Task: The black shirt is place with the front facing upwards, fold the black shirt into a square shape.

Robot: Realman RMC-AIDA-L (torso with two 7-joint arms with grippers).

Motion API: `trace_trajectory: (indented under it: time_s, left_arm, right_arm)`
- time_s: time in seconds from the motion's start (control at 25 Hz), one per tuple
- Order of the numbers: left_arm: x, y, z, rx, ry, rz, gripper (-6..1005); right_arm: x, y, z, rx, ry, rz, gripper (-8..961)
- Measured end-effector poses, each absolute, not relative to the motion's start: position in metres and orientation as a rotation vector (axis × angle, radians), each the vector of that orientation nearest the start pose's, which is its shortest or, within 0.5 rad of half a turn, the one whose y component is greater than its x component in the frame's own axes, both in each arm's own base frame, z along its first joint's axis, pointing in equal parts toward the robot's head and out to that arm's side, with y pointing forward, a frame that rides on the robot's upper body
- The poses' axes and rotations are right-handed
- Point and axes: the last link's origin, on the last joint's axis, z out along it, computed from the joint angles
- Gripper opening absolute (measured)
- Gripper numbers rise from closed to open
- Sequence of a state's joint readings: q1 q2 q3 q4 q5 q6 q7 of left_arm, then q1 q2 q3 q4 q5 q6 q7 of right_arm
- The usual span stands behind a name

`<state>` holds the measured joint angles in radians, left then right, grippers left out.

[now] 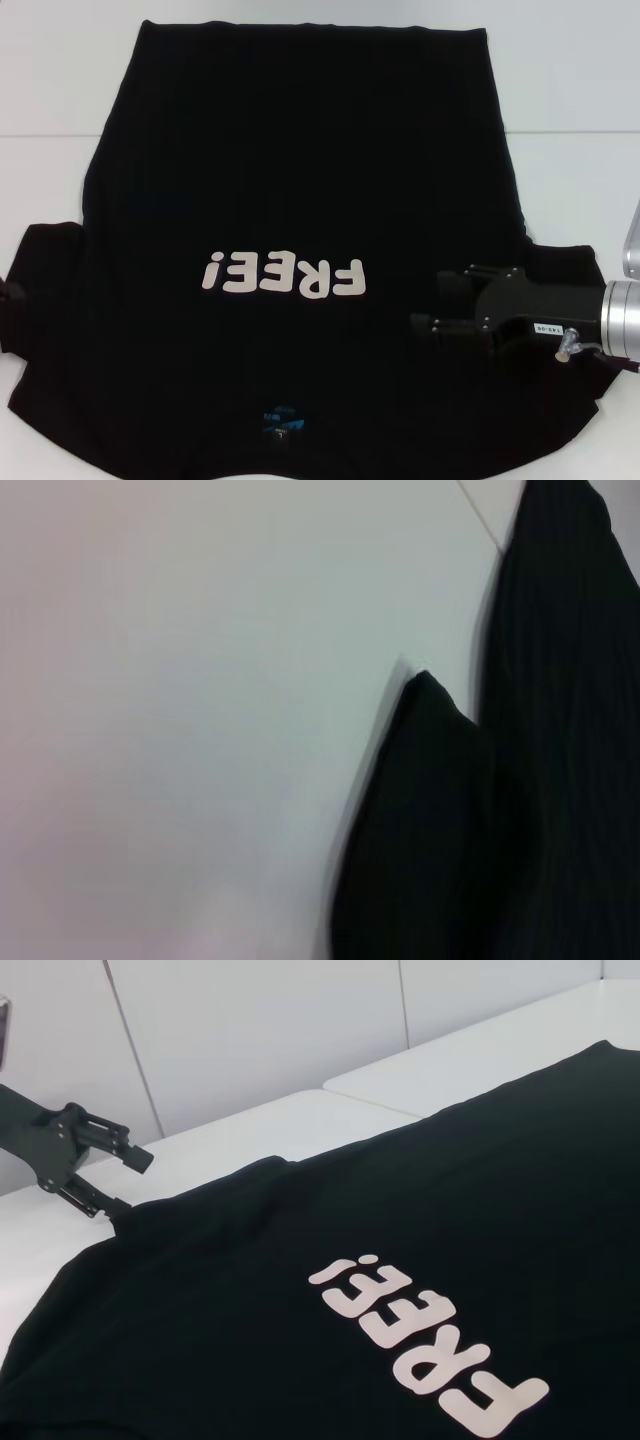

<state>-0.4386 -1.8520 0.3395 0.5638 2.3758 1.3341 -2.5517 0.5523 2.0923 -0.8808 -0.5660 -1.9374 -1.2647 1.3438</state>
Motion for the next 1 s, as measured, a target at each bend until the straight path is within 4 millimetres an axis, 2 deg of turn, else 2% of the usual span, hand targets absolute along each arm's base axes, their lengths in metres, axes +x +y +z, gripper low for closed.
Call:
trace_trajectory:
  time_s: [0.44, 1.0]
  left_arm:
    - [-0.406, 0.307, 0.102, 1.996, 2.887, 0.790, 919]
    - [-0.399, 0.318, 0.097, 2.039, 2.862, 0.764, 919]
  right_arm:
    - [0.269, 0.347, -0.041, -2.683, 0.635, 0.487, 801]
    - [0.269, 0.346, -0.041, -2.686, 0.638, 0.490, 794]
